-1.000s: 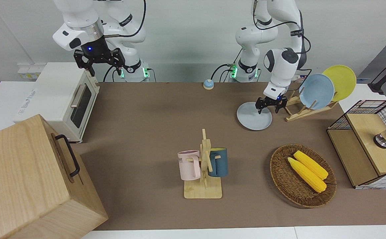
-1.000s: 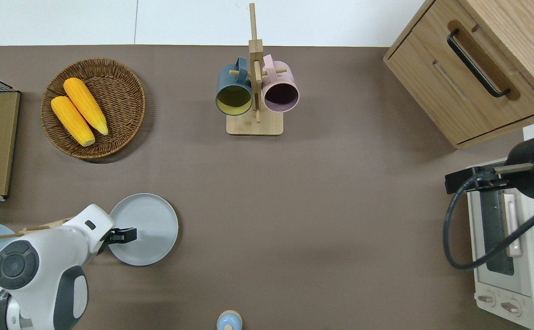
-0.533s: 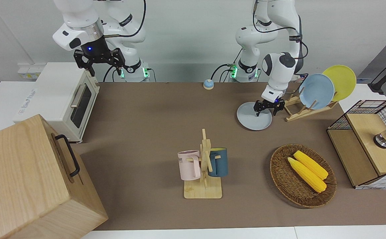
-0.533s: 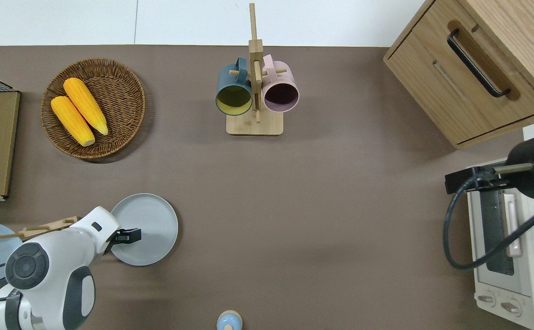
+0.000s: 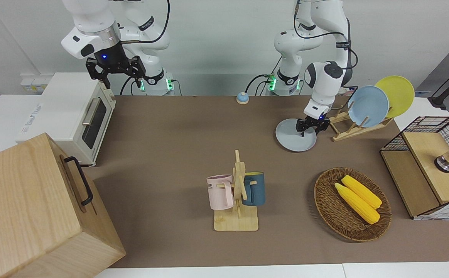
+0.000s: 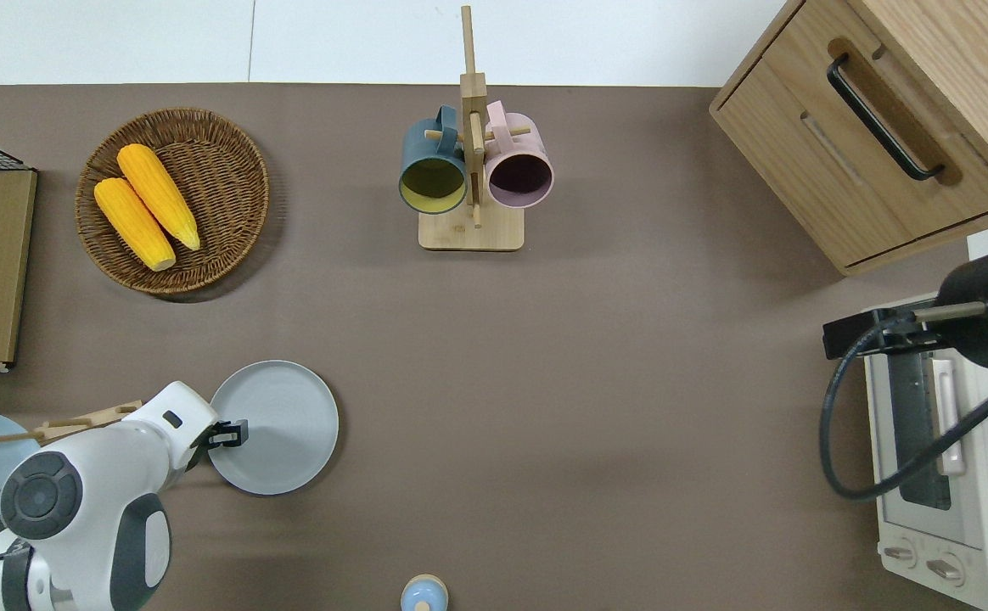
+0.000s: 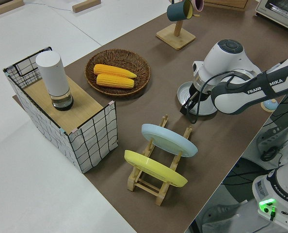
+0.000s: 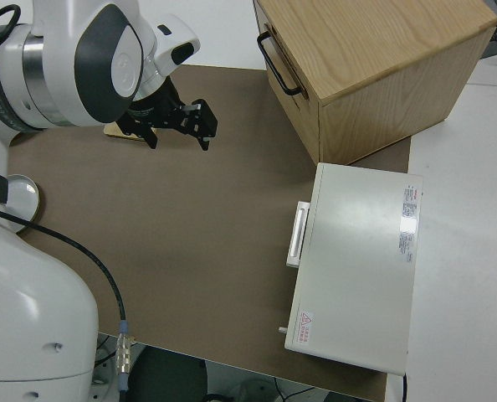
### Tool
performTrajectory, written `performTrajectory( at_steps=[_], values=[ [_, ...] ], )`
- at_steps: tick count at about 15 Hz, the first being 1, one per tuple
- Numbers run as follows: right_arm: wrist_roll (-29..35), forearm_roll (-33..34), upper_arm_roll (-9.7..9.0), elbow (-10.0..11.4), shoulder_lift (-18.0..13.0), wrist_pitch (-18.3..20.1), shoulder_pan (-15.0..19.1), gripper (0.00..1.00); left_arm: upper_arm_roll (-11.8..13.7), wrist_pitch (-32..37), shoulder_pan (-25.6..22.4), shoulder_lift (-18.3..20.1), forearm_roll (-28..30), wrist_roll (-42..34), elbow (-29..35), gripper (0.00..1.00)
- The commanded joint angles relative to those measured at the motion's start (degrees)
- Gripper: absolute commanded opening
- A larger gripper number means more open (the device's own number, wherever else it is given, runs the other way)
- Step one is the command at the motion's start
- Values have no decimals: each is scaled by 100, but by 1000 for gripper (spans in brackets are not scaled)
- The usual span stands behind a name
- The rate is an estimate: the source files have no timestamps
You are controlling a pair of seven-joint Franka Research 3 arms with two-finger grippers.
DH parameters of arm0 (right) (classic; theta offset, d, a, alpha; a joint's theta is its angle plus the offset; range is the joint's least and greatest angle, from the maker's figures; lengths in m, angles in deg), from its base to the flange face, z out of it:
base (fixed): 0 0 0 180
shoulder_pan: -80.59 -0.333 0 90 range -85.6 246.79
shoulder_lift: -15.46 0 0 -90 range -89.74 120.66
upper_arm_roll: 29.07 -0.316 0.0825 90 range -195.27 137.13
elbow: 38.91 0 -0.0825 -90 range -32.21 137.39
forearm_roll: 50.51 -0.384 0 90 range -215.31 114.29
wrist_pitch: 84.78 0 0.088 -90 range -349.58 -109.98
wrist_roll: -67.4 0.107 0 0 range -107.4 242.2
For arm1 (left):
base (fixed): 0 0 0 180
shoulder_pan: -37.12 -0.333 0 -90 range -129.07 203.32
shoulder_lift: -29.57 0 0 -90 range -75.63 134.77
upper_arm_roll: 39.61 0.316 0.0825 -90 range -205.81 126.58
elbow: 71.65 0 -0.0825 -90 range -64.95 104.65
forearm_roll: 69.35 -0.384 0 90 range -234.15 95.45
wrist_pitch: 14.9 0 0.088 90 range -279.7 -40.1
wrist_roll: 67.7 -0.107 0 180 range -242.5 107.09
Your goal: Pick gray plate from table and place it on lower plate rack with left arm
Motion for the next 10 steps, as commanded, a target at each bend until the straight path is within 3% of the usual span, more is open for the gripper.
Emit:
performTrajectory(
  at_steps=[1, 6, 10],
  values=[
    [-8, -43, -29, -35, -14, 83, 41, 990, -27, -58, 47, 4, 59, -50, 124, 0],
    [1, -43, -38, -35, -14, 83, 41, 990, -27, 188, 47, 214, 59, -67, 115, 0],
    [1, -43, -38, -35, -14, 83, 41, 990, -27, 688, 12, 592, 50, -93, 54, 0]
  ],
)
